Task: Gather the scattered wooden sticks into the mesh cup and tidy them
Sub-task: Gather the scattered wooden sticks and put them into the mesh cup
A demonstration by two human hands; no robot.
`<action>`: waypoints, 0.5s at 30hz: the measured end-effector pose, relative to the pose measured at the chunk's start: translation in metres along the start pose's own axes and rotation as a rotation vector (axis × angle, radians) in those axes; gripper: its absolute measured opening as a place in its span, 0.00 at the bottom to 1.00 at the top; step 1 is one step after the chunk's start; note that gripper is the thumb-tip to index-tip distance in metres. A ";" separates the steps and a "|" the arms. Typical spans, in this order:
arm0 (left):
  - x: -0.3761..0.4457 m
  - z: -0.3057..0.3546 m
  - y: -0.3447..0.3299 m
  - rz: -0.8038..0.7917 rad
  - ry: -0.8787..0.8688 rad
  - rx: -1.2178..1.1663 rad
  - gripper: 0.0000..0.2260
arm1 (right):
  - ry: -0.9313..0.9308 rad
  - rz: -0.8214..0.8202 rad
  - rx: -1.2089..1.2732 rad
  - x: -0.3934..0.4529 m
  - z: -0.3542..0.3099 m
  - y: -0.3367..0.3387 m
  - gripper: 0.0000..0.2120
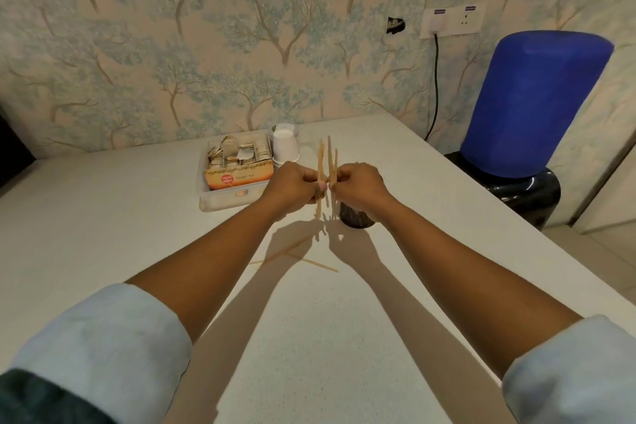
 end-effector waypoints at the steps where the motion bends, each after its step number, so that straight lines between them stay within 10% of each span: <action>1: 0.005 0.005 -0.003 0.000 -0.017 -0.005 0.04 | 0.001 0.022 0.009 0.003 0.000 0.006 0.05; 15: 0.049 0.043 -0.049 0.096 -0.132 -0.088 0.07 | -0.002 0.162 0.053 0.033 0.015 0.063 0.09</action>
Point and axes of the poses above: each hand's wrist, its own x-axis towards the middle knuckle, its own y-axis out of the back of the hand, z = x × y, the point moved 2 cm from there along x, towards the middle knuckle, and after that the axes turned 8 degrees about -x, right-handed, at the moved point
